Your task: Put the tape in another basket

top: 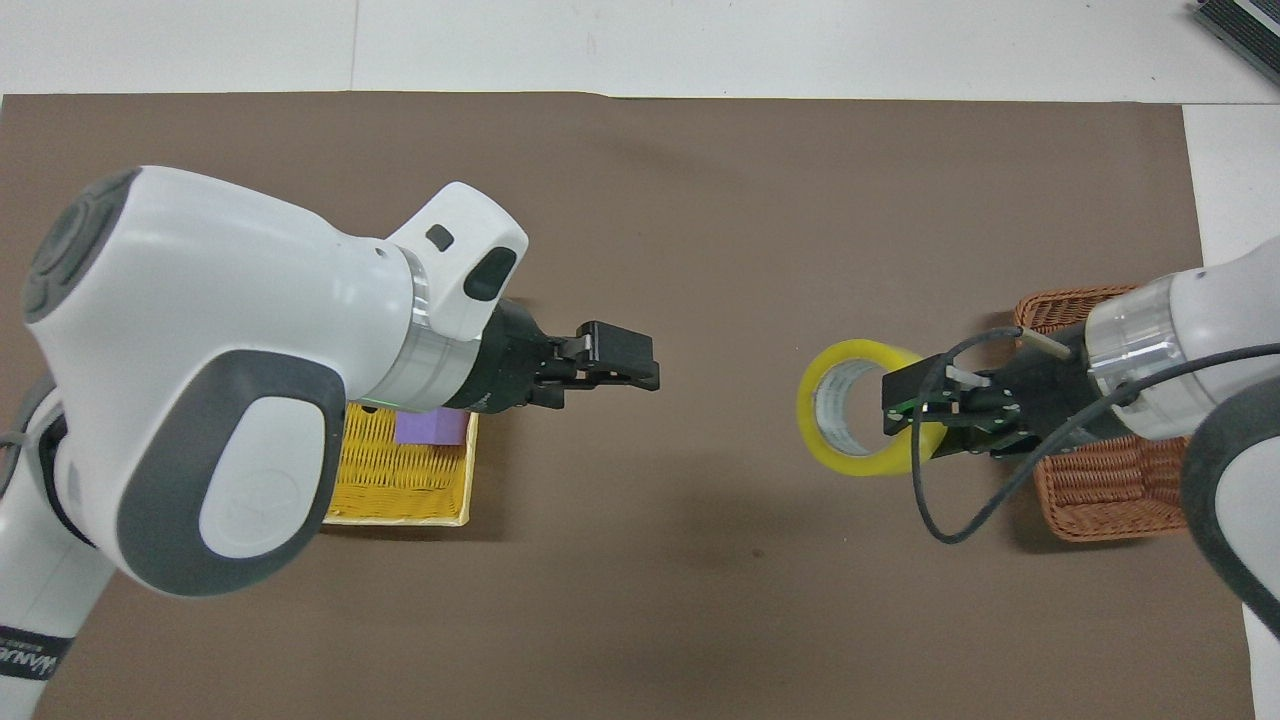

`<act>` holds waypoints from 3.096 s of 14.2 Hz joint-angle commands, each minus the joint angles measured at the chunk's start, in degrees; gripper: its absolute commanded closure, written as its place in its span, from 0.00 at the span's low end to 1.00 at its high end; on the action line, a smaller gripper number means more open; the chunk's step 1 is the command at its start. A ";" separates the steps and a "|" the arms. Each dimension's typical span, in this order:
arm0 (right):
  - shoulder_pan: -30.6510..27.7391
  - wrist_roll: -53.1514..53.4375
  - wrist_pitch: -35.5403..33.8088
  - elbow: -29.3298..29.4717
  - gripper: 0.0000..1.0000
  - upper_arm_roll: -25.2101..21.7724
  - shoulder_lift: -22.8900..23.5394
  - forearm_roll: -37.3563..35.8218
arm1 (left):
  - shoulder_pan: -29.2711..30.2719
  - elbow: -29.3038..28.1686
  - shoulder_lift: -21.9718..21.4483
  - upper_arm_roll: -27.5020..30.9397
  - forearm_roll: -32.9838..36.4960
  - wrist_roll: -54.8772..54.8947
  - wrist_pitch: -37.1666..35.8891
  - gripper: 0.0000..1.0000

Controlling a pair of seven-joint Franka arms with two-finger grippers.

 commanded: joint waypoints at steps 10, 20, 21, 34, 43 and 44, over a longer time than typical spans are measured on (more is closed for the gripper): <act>-19.51 -30.95 13.42 -10.70 1.00 0.57 4.67 -8.80 | 19.21 2.01 -1.48 -0.19 17.60 19.07 -6.62 0.00; -23.28 -33.58 17.74 -11.05 1.00 0.66 9.93 -7.83 | 22.12 9.31 -2.45 2.89 27.80 32.54 -18.24 0.00; -23.46 -33.76 18.00 -11.05 1.00 0.66 10.55 -7.74 | 22.30 8.96 -2.54 2.80 27.71 32.19 -18.33 0.00; -23.03 -34.47 18.53 -4.74 0.00 0.75 13.46 -5.28 | 20.11 9.05 -2.89 2.19 27.53 27.35 -20.70 0.00; -9.16 -7.28 14.77 0.81 0.00 0.83 9.08 -13.88 | 20.98 8.96 -2.98 2.71 27.62 27.53 -22.72 0.00; -6.87 -2.52 13.36 0.81 0.00 0.83 8.02 -15.11 | 21.16 9.05 -2.98 2.89 27.62 27.53 -22.47 0.00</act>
